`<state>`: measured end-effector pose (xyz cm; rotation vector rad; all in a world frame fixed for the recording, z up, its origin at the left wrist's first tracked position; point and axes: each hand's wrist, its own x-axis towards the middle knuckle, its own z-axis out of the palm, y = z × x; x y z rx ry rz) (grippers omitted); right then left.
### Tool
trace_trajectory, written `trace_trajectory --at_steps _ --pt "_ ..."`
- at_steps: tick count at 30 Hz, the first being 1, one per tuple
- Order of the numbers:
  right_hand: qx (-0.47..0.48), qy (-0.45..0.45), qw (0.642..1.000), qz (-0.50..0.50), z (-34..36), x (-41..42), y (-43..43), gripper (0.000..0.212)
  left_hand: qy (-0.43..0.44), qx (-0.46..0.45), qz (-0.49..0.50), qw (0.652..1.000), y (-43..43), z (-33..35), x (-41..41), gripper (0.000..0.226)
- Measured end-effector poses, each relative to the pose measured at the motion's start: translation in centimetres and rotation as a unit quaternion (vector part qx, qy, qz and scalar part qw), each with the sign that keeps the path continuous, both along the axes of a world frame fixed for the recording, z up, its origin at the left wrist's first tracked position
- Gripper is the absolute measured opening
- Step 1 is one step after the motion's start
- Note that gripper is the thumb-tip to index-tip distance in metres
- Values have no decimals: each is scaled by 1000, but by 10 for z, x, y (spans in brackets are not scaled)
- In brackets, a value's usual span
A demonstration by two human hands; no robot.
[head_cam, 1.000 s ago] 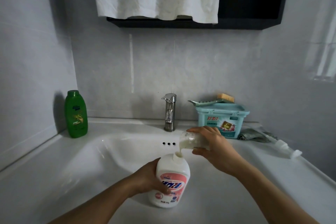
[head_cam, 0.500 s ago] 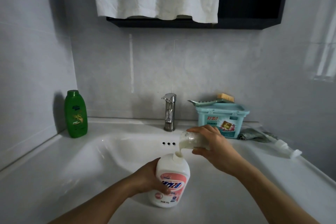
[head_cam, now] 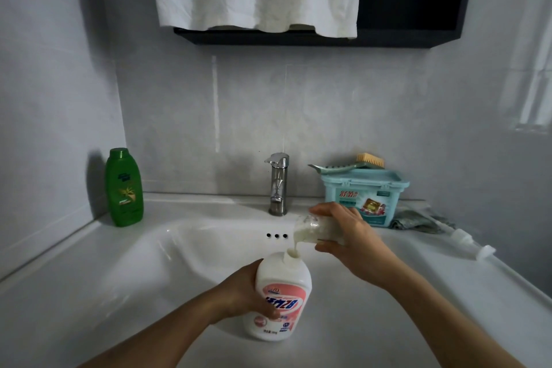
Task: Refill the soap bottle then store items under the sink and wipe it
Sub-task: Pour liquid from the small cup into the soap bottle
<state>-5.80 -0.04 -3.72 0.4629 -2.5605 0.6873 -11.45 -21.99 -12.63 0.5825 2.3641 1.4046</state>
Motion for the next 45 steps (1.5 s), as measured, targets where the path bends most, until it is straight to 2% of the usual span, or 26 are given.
trace_trajectory --at_steps 26,45 --pt "18 16 1000 4 -5 -4 3 50 -4 7 0 1000 -1 -2 -1 69" --pt "22 7 1000 4 -4 -3 2 55 -3 4 -2 1000 -1 -1 -1 70"
